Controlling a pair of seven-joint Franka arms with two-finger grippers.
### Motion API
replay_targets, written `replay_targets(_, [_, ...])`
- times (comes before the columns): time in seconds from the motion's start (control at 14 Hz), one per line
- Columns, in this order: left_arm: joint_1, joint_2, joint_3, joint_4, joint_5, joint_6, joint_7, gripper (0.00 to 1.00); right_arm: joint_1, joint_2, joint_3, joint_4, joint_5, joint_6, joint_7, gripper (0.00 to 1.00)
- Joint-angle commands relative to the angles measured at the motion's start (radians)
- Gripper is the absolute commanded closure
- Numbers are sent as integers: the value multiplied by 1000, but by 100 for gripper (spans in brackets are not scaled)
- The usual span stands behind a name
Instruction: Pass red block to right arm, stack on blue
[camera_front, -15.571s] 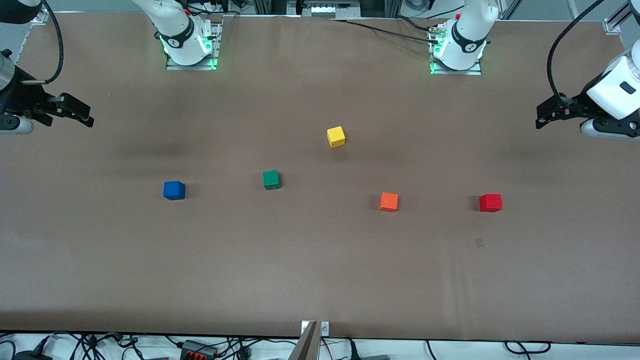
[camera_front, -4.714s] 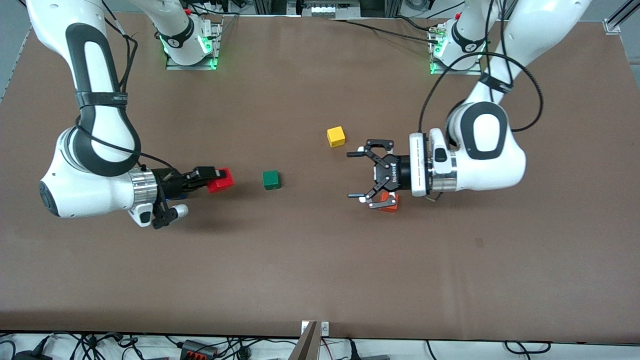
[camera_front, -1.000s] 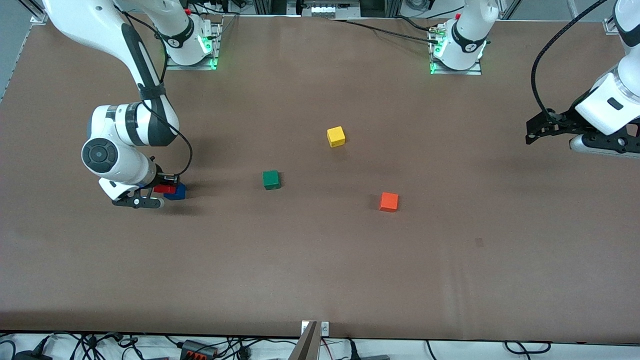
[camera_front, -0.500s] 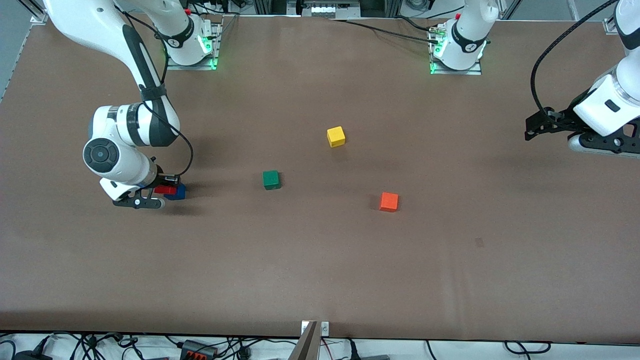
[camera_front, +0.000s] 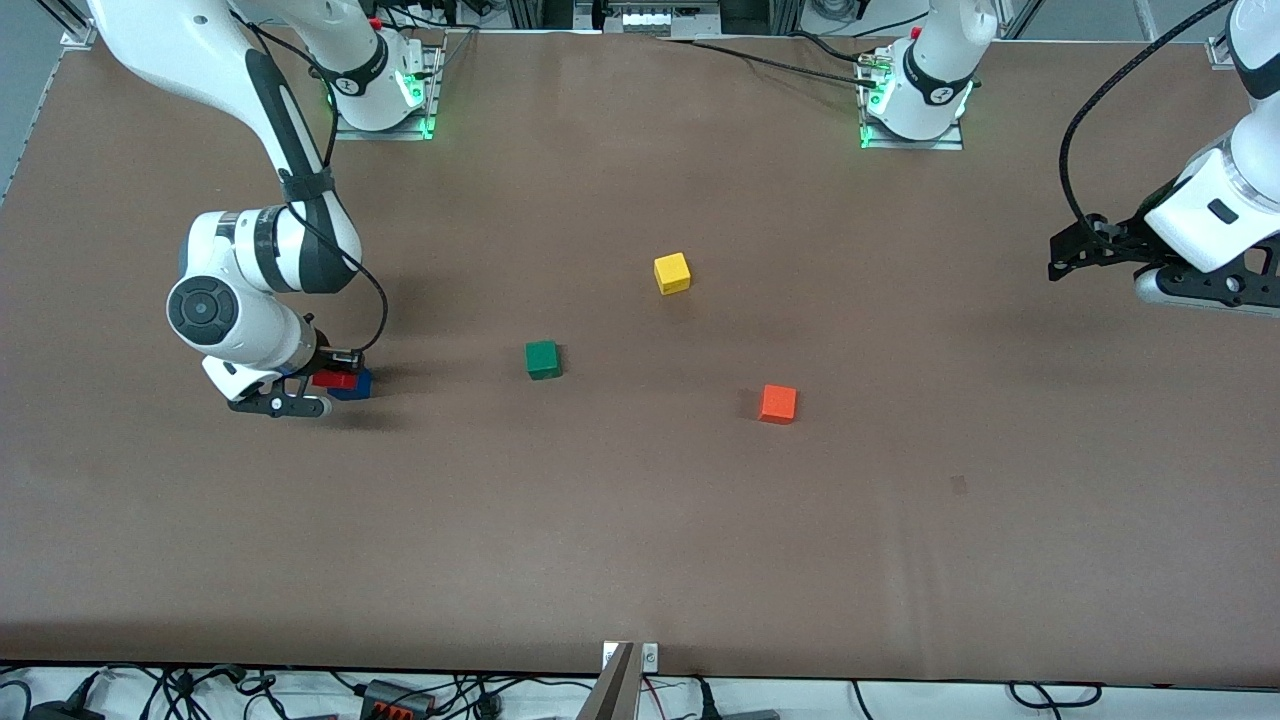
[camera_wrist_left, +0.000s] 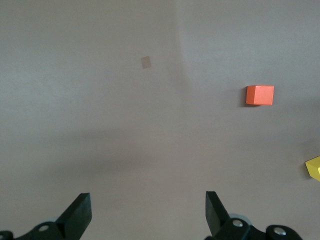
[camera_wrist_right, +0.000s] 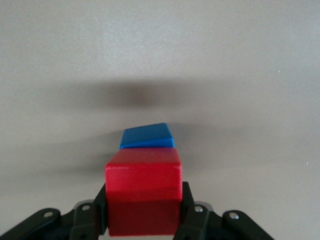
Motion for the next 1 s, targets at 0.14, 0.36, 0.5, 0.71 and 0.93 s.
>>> replay_targets(0.14, [-2, -4, 0, 9, -18, -26, 3, 0, -8, -16, 5, -18, 13, 15, 16, 21])
replay_targets(0.36, [-2, -4, 0, 9, -18, -26, 3, 0, -8, -25, 3, -18, 11, 1, 16, 0])
replay_targets(0.5, [-2, -4, 0, 9, -19, -27, 3, 0, -4, -29, 2, -11, 11, -15, 16, 0])
replay_targets(0.71, [-2, -4, 0, 9, -19, -27, 3, 0, -2, -69, 0, 20, 11, -84, 14, 0])
replay_targets(0.93, [-2, -4, 0, 9, -19, -27, 3, 0, -5, -98, -1, 97, 10, -170, 1, 0])
